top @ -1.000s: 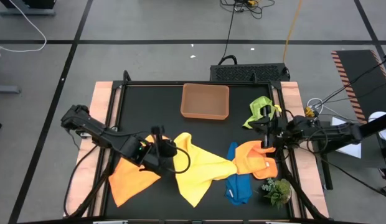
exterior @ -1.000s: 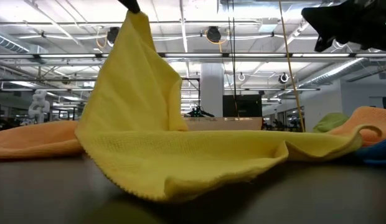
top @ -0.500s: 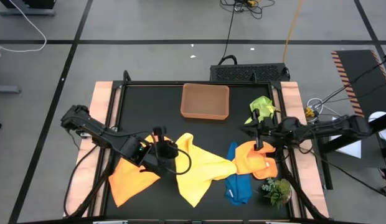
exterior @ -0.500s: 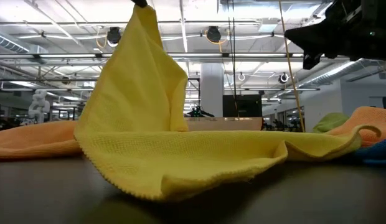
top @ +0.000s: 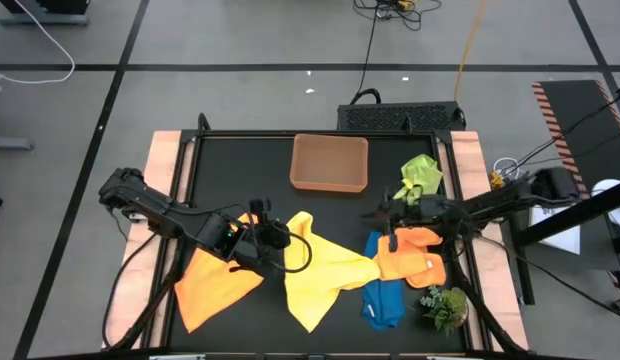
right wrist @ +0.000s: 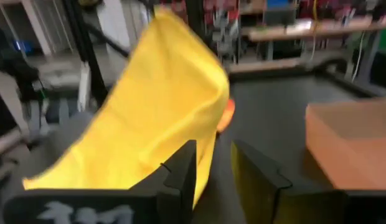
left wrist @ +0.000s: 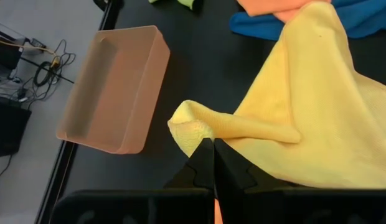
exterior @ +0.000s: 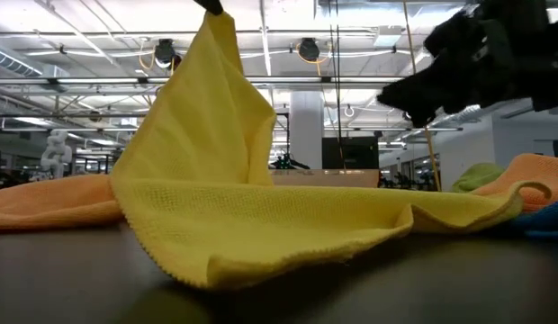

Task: Fold microfiber towels
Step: Fold the yellow towel

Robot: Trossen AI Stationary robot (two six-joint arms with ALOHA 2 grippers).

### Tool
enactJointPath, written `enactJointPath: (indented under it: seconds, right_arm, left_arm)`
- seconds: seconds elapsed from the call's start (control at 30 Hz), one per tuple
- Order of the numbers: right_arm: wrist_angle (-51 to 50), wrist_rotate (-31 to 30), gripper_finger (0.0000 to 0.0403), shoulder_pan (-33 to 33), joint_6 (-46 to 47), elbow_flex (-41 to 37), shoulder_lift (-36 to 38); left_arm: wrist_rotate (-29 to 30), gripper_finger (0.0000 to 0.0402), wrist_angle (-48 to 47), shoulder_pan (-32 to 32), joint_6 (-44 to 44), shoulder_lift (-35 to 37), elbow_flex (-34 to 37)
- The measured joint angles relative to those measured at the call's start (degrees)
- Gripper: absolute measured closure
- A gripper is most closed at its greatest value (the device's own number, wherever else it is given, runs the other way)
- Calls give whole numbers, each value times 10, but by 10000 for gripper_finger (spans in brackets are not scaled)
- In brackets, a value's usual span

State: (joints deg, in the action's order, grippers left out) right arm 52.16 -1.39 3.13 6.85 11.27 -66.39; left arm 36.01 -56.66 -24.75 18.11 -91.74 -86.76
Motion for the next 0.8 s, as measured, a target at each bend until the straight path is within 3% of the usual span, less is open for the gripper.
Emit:
enactJointPath:
  seconds: [0.27, 0.4, 0.53, 0.8]
  right_arm:
    - [2, 4, 287, 14, 0, 101, -189]
    - [34, 43, 287, 16, 0, 143, -265]
    - [61, 76, 287, 18, 2, 181, -332]
    - [62, 73, 287, 46, -47, 258, -442]
  left_arm:
    - [-10, 401, 0, 0, 1, 0, 0]
    - [-14, 400, 0, 0, 1, 0, 0]
    - [-14, 400, 0, 0, 2, 0, 0]
    - [-14, 400, 0, 0, 1, 0, 0]
